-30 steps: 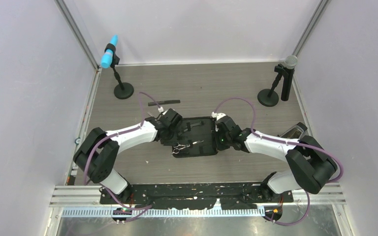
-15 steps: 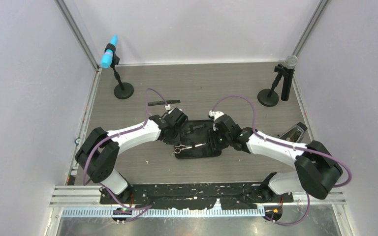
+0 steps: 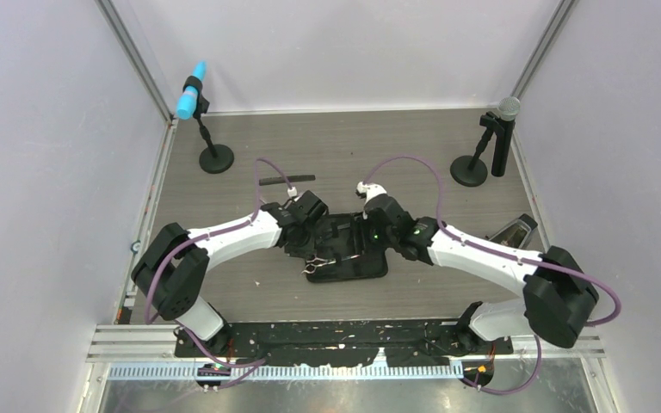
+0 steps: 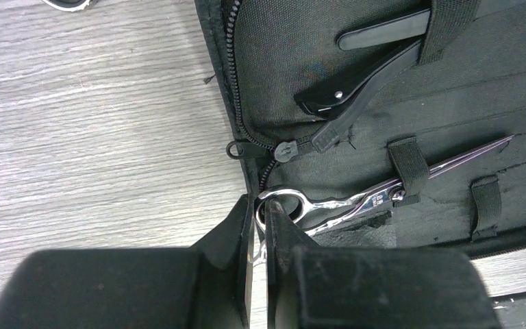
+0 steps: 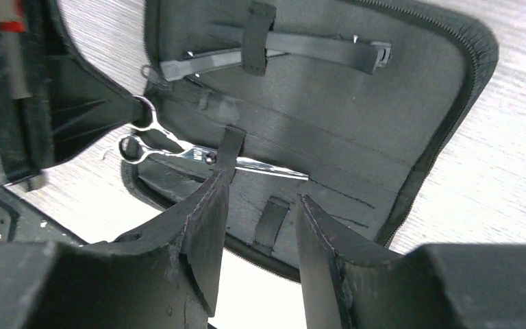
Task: Sort the hair-cutting tools
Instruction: Place the scissors in the hairdressing tool bag.
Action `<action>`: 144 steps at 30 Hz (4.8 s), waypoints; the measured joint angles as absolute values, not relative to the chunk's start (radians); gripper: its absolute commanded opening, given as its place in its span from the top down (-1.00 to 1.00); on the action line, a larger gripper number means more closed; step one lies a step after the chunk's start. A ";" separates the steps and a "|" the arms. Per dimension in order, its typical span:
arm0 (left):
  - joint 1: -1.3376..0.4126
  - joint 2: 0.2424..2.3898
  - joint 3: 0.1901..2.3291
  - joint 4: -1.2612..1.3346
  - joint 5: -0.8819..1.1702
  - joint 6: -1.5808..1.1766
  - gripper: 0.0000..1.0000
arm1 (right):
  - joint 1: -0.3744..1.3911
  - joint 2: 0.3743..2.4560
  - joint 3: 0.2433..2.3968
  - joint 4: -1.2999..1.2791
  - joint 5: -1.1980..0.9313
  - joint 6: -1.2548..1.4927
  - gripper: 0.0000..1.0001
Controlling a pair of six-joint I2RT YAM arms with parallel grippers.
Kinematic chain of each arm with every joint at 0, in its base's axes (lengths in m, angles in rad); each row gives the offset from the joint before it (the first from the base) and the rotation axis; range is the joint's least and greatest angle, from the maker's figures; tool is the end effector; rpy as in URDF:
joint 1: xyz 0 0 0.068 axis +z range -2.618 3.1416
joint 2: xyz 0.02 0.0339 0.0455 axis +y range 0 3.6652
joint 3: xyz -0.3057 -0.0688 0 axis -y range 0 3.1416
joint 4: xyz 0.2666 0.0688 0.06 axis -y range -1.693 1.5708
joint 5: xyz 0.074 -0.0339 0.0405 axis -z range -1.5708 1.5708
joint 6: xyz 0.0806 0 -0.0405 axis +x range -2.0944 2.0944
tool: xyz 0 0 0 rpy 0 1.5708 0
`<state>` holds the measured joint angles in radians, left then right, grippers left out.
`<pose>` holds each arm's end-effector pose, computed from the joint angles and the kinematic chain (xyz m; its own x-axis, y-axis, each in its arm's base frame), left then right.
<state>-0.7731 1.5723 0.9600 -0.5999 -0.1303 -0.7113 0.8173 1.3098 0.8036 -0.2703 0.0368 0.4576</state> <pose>0.2415 -0.2210 0.1709 -0.9384 0.0113 -0.3453 0.0623 0.9886 -0.1369 0.2167 0.2267 0.2238 -0.7442 -0.1480 -0.6514 -0.4259 0.8564 0.2920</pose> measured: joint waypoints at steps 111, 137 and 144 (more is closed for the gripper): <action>-0.967 1.552 0.873 -0.570 -0.002 -1.163 1.00 | 0.745 1.306 0.626 -0.223 0.155 0.483 0.05; -0.968 1.563 0.873 -0.385 -0.034 -1.200 1.00 | 0.924 1.259 0.643 -0.390 0.112 0.574 0.18; -0.968 1.578 0.875 -0.386 -0.034 -1.196 1.00 | 0.953 1.328 0.653 -0.390 0.141 0.567 0.26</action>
<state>-0.9684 1.5784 0.8745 -0.3859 -0.0341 -1.1961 0.9531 1.3285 0.6533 -0.3904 0.1410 0.5667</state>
